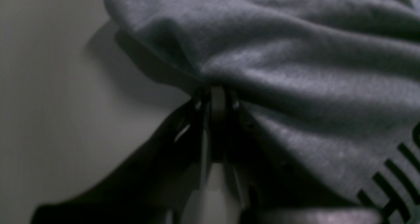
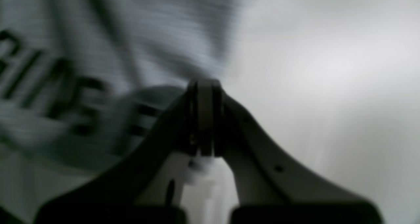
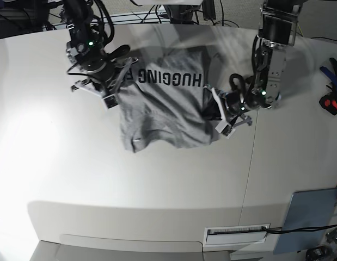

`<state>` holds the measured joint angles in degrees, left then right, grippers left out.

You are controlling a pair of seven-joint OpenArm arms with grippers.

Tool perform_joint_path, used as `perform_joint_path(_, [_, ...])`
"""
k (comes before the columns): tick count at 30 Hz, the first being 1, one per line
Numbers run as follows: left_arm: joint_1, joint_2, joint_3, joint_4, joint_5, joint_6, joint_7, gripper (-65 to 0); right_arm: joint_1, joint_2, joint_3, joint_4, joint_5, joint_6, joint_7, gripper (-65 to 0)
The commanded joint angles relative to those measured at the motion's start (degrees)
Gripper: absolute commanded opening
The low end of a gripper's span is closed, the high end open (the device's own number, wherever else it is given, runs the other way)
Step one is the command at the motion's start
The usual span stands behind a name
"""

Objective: Fold the T-shirt properly

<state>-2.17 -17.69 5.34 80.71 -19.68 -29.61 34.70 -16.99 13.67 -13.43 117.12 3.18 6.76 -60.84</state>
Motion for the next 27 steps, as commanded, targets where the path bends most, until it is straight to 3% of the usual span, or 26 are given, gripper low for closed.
perform_joint_path(1, [0.33,-1.38,-0.28,2.49,0.31,0.24,0.52,-61.3,0.31,0.94,1.46,1.29,-0.22,-0.44,0.79,-65.0])
perform_joint_path(7, [6.58,-5.16,-0.28,13.60,0.35,4.07,1.01,-61.3,-0.92,1.42,10.71,1.40,0.26,-0.42,-0.17,-65.0])
perform_joint_path(14, [13.22,-6.27,-1.84,21.20,-1.18,4.15,1.49,-61.4,-6.91,1.42,21.24,4.70,5.07,0.33,-1.31,-65.0])
perform_joint_path(20, [20.55,-6.27,-8.63,25.86,-7.56,4.09,4.50,-61.3,-16.55,1.42,28.44,13.22,5.46,0.52,-3.30,-65.0])
perform_joint_path(25, [28.74,-6.27,-15.34,28.89,-7.61,4.07,4.79,-61.3,-25.22,1.40,31.85,17.84,5.46,0.48,-3.69,-65.0])
perform_joint_path(27, [32.20,-6.27,-17.51,28.98,-7.63,2.54,5.11,-61.4,-28.26,1.40,31.91,17.88,5.42,0.48,-4.11,-65.0])
